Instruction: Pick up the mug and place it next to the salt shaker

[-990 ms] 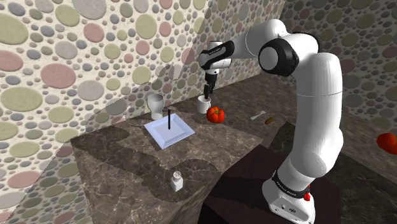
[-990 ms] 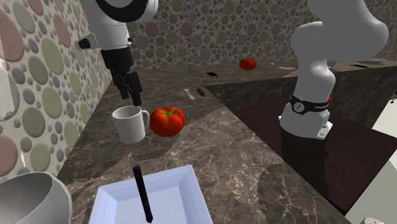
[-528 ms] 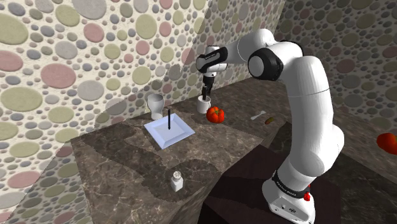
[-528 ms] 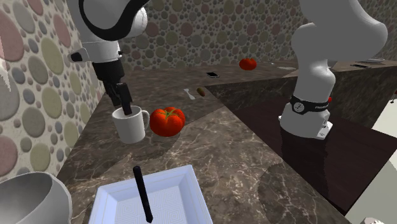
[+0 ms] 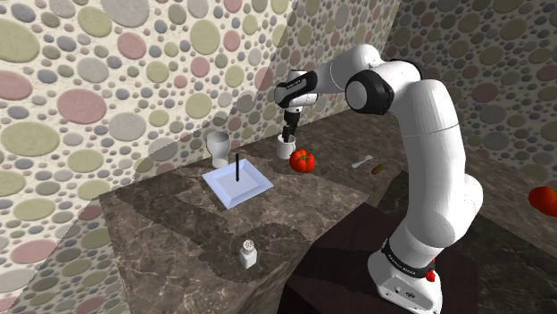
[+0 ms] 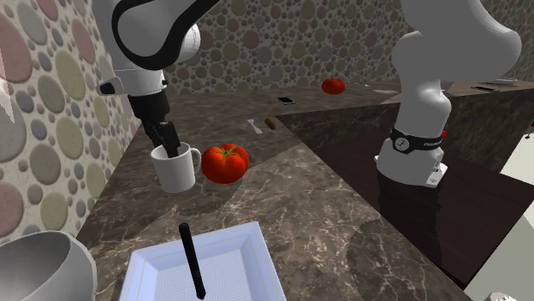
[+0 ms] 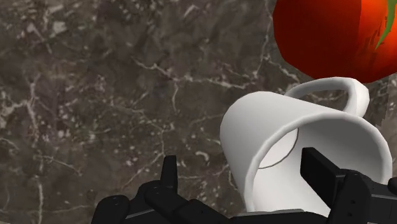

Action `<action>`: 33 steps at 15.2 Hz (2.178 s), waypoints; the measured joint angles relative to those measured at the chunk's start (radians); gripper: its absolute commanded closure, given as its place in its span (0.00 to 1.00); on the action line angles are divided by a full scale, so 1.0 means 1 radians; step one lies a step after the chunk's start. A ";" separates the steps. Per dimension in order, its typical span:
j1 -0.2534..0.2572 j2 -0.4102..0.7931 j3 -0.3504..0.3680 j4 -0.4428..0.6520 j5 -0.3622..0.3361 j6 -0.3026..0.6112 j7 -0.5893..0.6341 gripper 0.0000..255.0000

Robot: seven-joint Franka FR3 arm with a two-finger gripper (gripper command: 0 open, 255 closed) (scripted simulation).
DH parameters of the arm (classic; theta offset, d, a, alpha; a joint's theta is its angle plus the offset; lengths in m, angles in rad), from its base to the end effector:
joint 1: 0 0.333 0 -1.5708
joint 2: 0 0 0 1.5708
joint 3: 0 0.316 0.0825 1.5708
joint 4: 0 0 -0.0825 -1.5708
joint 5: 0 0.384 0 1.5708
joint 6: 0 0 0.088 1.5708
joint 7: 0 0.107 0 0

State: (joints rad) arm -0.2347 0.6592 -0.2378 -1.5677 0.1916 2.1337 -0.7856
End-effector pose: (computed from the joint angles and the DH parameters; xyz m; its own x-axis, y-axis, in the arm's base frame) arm 0.6302 -0.2872 0.2584 0.9683 0.2460 -0.0441 0.2434 -0.9682 -0.0572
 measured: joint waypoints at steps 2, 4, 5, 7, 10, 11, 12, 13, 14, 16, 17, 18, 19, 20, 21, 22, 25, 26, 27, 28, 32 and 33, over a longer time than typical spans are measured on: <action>0.000 0.000 0.000 0.000 0.000 0.000 0.000 0.00; 0.000 0.000 0.000 0.000 0.000 0.000 0.000 1.00; 0.000 0.000 0.000 0.000 0.000 0.000 0.000 1.00; 0.000 0.000 0.000 0.000 0.000 0.000 0.000 1.00; 0.000 0.000 0.000 0.000 0.000 0.001 0.000 1.00; 0.000 0.000 0.000 0.000 0.000 0.001 0.000 1.00; 0.000 0.000 0.000 0.000 0.000 0.001 0.000 1.00; 0.000 0.000 0.000 0.000 0.000 0.001 0.000 1.00; 0.001 -0.004 -0.001 -0.002 -0.001 -0.002 0.001 1.00; 0.001 -0.016 -0.003 0.001 -0.004 -0.018 0.001 1.00; 0.002 -0.022 -0.004 0.002 -0.005 -0.023 0.002 1.00; 0.002 -0.026 -0.005 0.011 -0.007 -0.036 0.004 1.00; 0.002 -0.034 -0.006 0.013 -0.009 -0.045 0.004 1.00; 0.002 -0.042 -0.008 0.016 -0.011 -0.057 0.005 1.00; 0.004 -0.048 -0.009 0.019 -0.013 -0.065 0.008 1.00; 0.005 -0.056 -0.010 0.021 -0.015 -0.075 0.010 1.00; 0.008 -0.074 -0.013 0.035 -0.020 -0.107 0.014 1.00; 0.007 -0.081 -0.014 0.038 -0.022 -0.118 0.014 1.00; 0.007 -0.088 -0.016 0.040 -0.024 -0.126 0.014 1.00; 0.007 -0.091 -0.016 0.047 -0.025 -0.136 0.015 1.00; 0.008 -0.110 -0.020 0.072 -0.031 -0.179 0.020 1.00; 0.009 -0.116 -0.021 0.078 -0.033 -0.191 0.021 1.00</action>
State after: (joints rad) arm -0.2262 0.5435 -0.2583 -1.4896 0.1586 1.9429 -0.7641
